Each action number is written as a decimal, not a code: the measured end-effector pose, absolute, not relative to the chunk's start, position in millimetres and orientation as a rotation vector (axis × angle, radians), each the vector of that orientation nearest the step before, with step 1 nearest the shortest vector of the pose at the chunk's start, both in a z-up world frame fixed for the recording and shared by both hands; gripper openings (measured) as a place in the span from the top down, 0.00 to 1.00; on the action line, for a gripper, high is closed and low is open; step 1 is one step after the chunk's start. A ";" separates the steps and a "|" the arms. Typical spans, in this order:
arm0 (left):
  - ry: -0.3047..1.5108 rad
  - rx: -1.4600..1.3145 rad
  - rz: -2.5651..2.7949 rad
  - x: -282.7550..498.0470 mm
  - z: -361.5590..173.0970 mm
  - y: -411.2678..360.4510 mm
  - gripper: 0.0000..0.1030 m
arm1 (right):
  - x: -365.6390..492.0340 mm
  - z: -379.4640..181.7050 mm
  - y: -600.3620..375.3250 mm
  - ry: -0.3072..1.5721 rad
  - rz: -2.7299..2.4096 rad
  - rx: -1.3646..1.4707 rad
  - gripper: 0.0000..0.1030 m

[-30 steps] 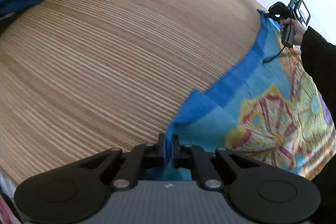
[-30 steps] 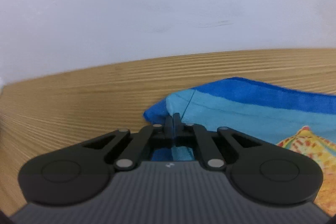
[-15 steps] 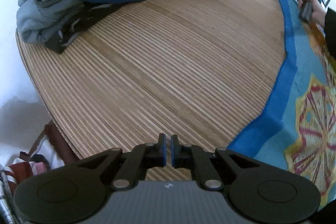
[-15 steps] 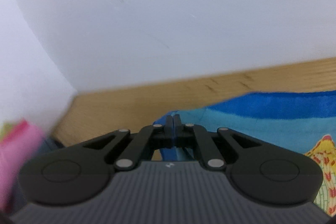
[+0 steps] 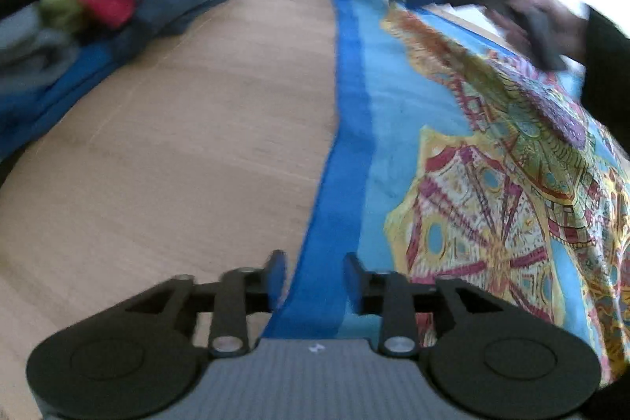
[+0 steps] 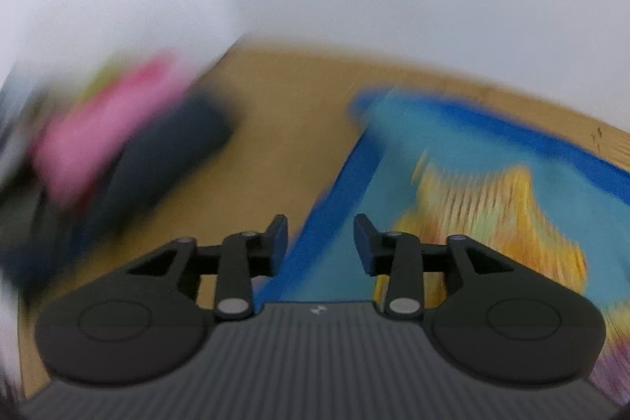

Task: Fold clothes

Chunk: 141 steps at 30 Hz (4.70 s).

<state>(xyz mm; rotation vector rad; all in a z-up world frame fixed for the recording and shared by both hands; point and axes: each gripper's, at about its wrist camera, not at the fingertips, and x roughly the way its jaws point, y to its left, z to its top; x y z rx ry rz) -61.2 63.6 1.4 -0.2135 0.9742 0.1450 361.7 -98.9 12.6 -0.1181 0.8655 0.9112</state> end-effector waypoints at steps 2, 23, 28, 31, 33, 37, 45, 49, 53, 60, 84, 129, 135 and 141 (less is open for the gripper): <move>0.955 -0.195 0.121 -46.3 -2.9 57.8 0.59 | 296.9 9.2 -111.8 0.865 1.025 -0.329 0.49; 0.923 0.053 0.367 -6.8 -25.0 86.1 0.88 | 185.8 -58.7 29.0 0.742 1.262 -0.283 0.79; 0.926 -0.001 0.393 -25.8 -16.3 103.2 0.88 | 184.1 -51.3 49.6 0.759 1.191 -0.181 0.78; 0.874 -0.015 0.352 -39.6 -3.1 92.4 0.87 | 176.7 -31.5 12.3 0.740 1.098 -0.102 0.75; 0.846 -0.003 0.288 -39.8 0.1 76.5 0.87 | 167.7 -23.8 -18.9 0.758 1.009 -0.102 0.71; 0.852 0.036 0.131 -37.0 -10.3 36.4 0.84 | 133.2 -22.6 -83.2 0.799 0.800 -0.140 0.70; 0.924 0.357 0.252 -73.8 -33.3 20.8 0.83 | 39.9 -23.0 -213.9 0.858 0.363 -0.023 0.69; 0.951 0.476 0.311 -88.8 -37.5 39.4 0.83 | -14.9 -16.9 -292.1 0.824 0.104 0.080 0.64; 0.972 0.428 0.267 -93.2 -24.2 41.4 0.82 | -78.6 -10.3 -371.7 0.736 -0.215 0.175 0.51; 0.838 0.377 0.132 -98.5 22.6 -31.4 0.63 | -166.9 -28.0 -479.3 0.623 -0.449 0.427 0.24; 0.948 0.071 0.167 -74.4 -8.9 -46.6 0.59 | 0.3 55.2 -292.7 0.494 0.481 0.019 0.94; 1.002 0.290 0.455 -8.8 -28.3 -92.1 0.50 | 32.3 78.1 -696.7 0.438 -0.357 0.339 0.95; 0.995 0.425 0.452 -7.4 -33.4 -102.3 0.50 | 52.0 85.5 -746.6 0.530 -0.776 -0.033 0.95; 0.991 0.352 0.416 -14.7 -28.2 -91.6 0.51 | 63.4 70.0 -773.9 0.832 -1.023 -0.148 0.89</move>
